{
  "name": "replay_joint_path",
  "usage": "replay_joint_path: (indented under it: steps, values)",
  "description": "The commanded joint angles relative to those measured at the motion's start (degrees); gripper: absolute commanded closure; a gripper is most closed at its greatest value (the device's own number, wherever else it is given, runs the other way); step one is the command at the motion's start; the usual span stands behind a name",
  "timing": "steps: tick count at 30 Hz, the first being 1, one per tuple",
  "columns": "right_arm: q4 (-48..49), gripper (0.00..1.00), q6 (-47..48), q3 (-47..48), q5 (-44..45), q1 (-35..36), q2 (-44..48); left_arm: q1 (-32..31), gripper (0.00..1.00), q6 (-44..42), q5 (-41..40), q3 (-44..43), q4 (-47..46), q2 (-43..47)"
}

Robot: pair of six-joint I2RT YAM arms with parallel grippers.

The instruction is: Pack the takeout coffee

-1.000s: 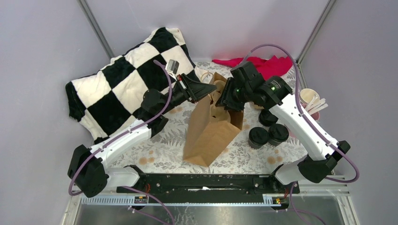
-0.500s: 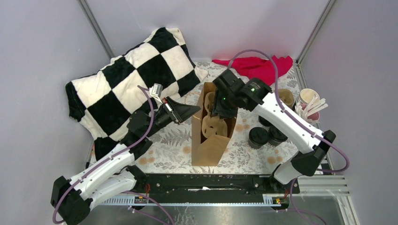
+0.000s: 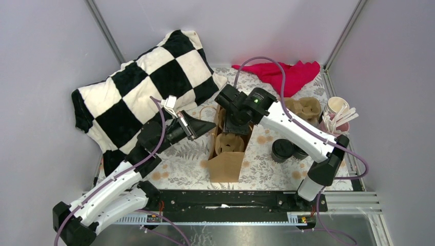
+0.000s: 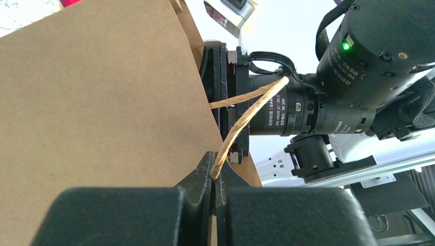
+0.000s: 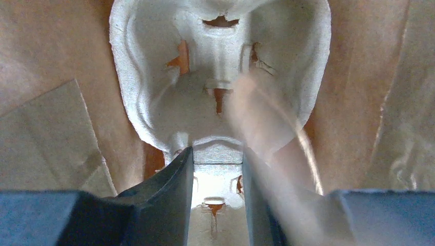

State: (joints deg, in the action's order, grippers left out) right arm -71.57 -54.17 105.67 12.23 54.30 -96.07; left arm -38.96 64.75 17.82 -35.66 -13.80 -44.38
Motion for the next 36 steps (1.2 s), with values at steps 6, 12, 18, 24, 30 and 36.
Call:
replay_joint_path:
  steps: [6, 12, 18, 24, 30, 36]
  values:
    - [-2.55, 0.57, -4.46, 1.86, 4.45, 3.15, -4.26, -0.24, 1.00, -3.57, -4.37, 0.20, 3.37, 5.06]
    - [-0.74, 0.56, -6.28, -0.79, 4.43, 3.51, -5.19, -0.23, 1.00, -4.07, -7.11, 0.73, 5.31, 7.42]
    - [-1.52, 0.56, -6.05, 0.27, 4.79, 3.53, -7.20, -0.24, 1.00, -5.24, -9.33, 0.02, 8.60, 8.54]
    - [-4.24, 0.54, -5.52, 2.57, 4.79, 3.52, -7.63, -0.23, 1.00, -6.49, -10.21, -1.54, 9.62, 7.42]
    - [-6.12, 0.52, -4.76, 4.79, 3.29, 3.50, -7.86, -0.17, 1.00, -6.55, -9.60, -1.79, 8.62, 5.94]
    - [-9.94, 0.52, -3.84, 8.22, 0.96, 3.95, -6.40, -0.24, 1.00, -7.03, -10.24, -2.90, 9.17, 5.22]
